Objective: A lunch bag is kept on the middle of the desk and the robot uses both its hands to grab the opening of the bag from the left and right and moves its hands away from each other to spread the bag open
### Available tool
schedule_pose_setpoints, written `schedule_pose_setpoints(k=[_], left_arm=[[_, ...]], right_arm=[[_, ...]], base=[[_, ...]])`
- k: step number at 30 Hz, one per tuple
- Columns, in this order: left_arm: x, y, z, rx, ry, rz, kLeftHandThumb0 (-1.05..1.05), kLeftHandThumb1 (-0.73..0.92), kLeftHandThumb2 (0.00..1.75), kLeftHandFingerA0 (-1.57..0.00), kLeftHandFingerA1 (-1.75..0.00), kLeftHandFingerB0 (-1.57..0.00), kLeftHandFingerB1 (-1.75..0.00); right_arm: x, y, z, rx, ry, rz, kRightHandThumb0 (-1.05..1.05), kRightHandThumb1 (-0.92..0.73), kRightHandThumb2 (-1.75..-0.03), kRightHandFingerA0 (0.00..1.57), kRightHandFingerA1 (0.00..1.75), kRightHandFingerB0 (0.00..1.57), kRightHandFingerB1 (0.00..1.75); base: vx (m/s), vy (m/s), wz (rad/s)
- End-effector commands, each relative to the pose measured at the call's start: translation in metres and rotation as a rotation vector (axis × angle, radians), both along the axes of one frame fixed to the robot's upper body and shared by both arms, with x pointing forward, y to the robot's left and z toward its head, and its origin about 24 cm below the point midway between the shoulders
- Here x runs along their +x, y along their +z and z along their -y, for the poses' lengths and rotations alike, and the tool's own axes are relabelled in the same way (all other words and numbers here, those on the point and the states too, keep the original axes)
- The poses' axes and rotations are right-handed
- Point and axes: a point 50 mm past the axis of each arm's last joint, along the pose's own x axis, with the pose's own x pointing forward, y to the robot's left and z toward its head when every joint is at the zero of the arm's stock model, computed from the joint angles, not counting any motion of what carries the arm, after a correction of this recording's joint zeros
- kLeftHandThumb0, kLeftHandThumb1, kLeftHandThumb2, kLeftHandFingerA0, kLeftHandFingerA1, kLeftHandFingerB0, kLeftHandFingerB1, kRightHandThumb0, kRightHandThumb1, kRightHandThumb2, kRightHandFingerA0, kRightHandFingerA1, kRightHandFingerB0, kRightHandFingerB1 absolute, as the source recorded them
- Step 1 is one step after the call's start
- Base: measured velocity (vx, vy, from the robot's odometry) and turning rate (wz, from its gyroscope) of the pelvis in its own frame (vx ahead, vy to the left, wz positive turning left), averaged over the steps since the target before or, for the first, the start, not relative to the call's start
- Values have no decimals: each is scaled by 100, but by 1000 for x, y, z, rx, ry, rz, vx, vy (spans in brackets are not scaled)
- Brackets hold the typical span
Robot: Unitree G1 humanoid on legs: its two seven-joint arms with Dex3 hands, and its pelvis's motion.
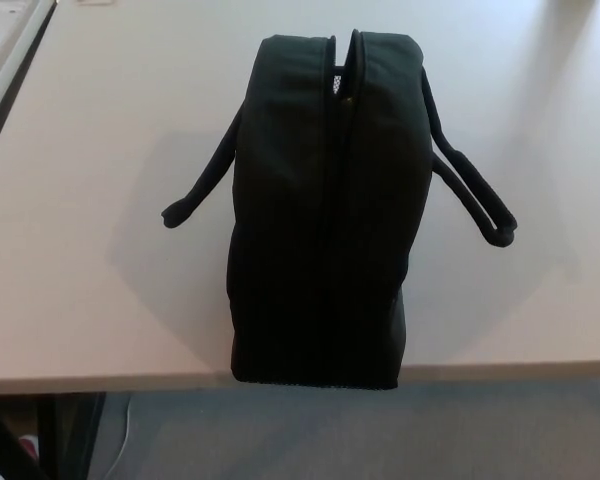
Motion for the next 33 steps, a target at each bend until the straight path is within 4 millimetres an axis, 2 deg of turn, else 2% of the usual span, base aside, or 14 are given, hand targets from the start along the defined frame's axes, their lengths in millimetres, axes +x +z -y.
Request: schedule_pose_setpoints(k=[1, 10, 11, 17, 19, 20, 21, 23, 24, 25, 26, 27, 31, 33], left_arm=[[2, 62, -7, -21, -63, 476, -5, 58, 57, -36, -37, -17, -29], [55, 144, -41, 195, -42, 873, -4, 50, 56, -32, -34, -21, -30], [69, 163, -45, 241, -37, 971, -3, 36, 83, -30, -55, -11, -47], [112, 217, -58, 337, -51, 1187, -16, 43, 88, -26, -53, -10, -46], [125, 233, -61, 357, -43, 1225, -17, 43, 88, -26, -53, -9, -46], [132, 240, -62, 352, -34, 1228, -24, 57, 62, -32, -34, -19, -33], [146, 256, -65, 411, 2, 1282, -18, 43, 89, -28, -54, -7, -46], [154, 270, -63, 468, 36, 1319, -21, 44, 90, -31, -55, -7, -46], [156, 273, -62, 467, 35, 1331, -20, 59, 58, -41, -33, -21, -29], [164, 281, -57, 444, 11, 1359, -9, 40, 89, -26, -54, -8, -47], [169, 285, -53, 419, -16, 1374, -9, 40, 89, -26, -54, -8, -47], [172, 287, -51, 419, -25, 1389, -11, 56, 57, -46, -37, -21, -29], [187, 294, -37, 492, -82, 1418, -12, 55, 56, -34, -37, -21, -28], [198, 289, -26, 596, -159, 1425, -1, 33, 84, -31, -57, -16, -50]], right_arm=[[27, 75, 14, -340, 250, 587, -22, -45, -54, 34, 35, 29, 31], [92, 173, 51, -660, 228, 946, -24, -45, -54, 27, 34, 16, 28], [106, 189, 58, -741, 231, 976, -26, -47, -55, 27, 32, 13, 29], [159, 236, 75, -876, 185, 1056, -27, -47, -54, 23, 31, 19, 28], [172, 249, 76, -903, 166, 1083, -28, -46, -54, 25, 32, 20, 28], [179, 256, 75, -921, 162, 1086, -31, -47, -55, 24, 32, 15, 28], [191, 267, 74, -926, 161, 1086, -32, -47, -55, 26, 32, 15, 28], [200, 274, 71, -946, 167, 1101, -32, -46, -54, 27, 32, 18, 28], [203, 275, 70, -949, 172, 1107, -32, -46, -55, 26, 32, 20, 29], [211, 279, 67, -954, 186, 1107, -32, -48, -55, 25, 31, 18, 28], [215, 280, 65, -955, 195, 1098, -32, -48, -55, 25, 31, 18, 28], [218, 282, 64, -958, 203, 1089, -33, -49, -55, 26, 31, 18, 29], [236, 284, 56, -984, 254, 1013, -37, -49, -56, 28, 32, 15, 29], [246, 280, 48, -1040, 323, 980, -44, -43, -65, 27, 41, 16, 36]], base=[[0, 0, 0], [0, 0, 0], [0, 0, 0], [0, 0, 0], [0, 0, 0], [0, 0, 0], [0, 0, 0], [0, 0, 0], [0, 0, 0], [0, 0, 0], [0, 0, 0], [0, 0, 0], [0, 0, 0], [0, 0, 0]])
